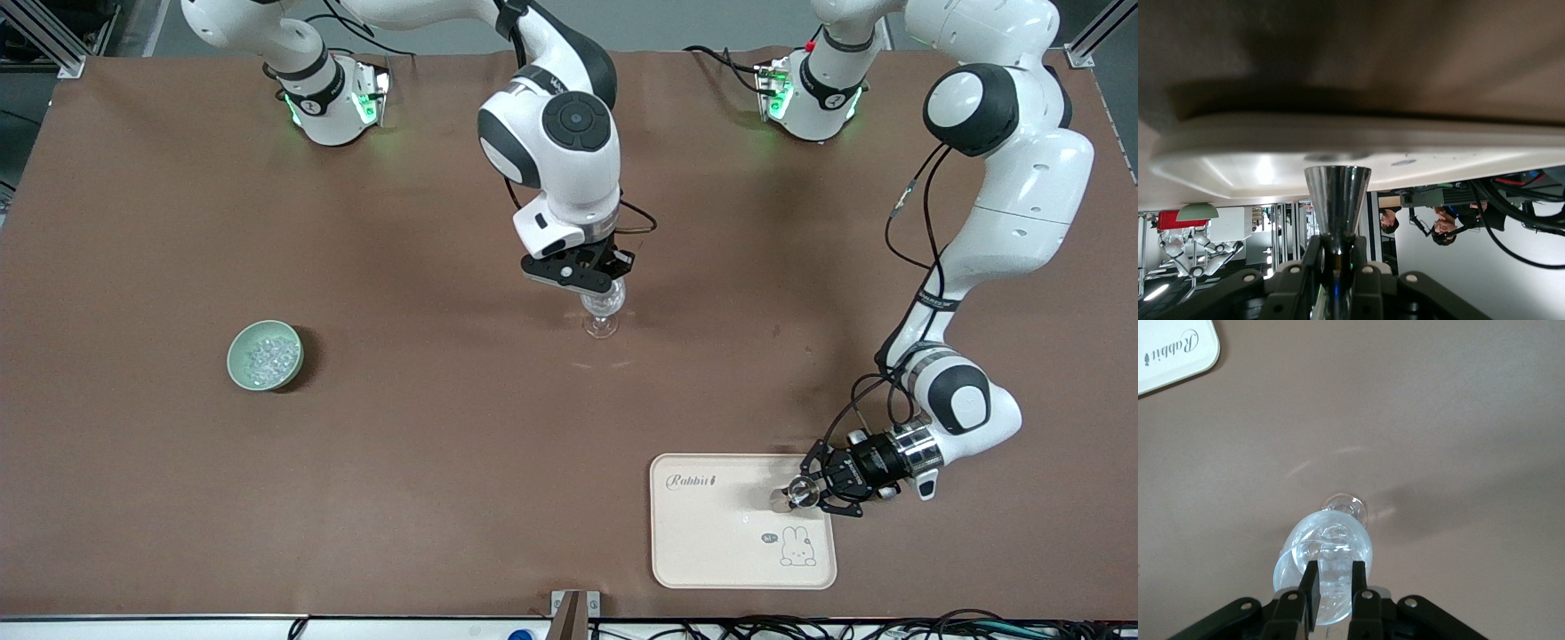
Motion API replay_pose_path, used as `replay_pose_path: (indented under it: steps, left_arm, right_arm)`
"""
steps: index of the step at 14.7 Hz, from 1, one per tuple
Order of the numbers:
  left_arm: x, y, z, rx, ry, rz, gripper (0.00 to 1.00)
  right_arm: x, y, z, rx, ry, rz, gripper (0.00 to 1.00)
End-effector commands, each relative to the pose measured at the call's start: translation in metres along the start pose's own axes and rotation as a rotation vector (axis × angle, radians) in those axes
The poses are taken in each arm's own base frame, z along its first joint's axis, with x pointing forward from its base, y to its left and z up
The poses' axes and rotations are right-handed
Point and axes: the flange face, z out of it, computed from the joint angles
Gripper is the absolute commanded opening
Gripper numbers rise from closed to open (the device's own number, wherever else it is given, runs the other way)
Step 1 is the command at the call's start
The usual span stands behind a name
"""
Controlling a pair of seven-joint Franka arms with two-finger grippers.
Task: Pour wine and add ice with both arms
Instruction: 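Release the ice cube into the wine glass with the right gripper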
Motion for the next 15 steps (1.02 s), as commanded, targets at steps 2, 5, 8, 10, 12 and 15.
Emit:
replay_pose_path:
  steps: [2,5,8,10,12,15]
  left_arm:
    - [-0.001,0.005,0.003,-0.028,-0.006,-0.015,0.16]
    - [-0.001,0.004,0.004,-0.026,-0.006,-0.016,0.53]
    - [-0.003,0.005,-0.001,-0.027,-0.004,-0.009,1.00]
    - [-0.007,0.009,-0.007,-0.028,-0.001,0.000,1.00]
    - [-0.018,0.014,-0.019,-0.010,0.031,0.046,1.00]
    - [-0.020,0.018,-0.051,0.124,0.078,0.141,1.00]
  right_arm:
    - [-0.003,-0.008,0.000,0.019,0.002,0.010,0.24]
    - [-0.002,-0.009,0.002,0.027,0.007,0.013,0.76]
    - [-0.002,-0.008,-0.003,0.026,0.006,0.011,0.90]
    - [0.004,-0.004,-0.009,0.025,0.008,0.016,0.92]
    - [0.012,0.002,-0.026,0.030,0.020,0.013,0.95]
    - [0.066,0.041,-0.047,0.002,0.008,-0.024,0.99]
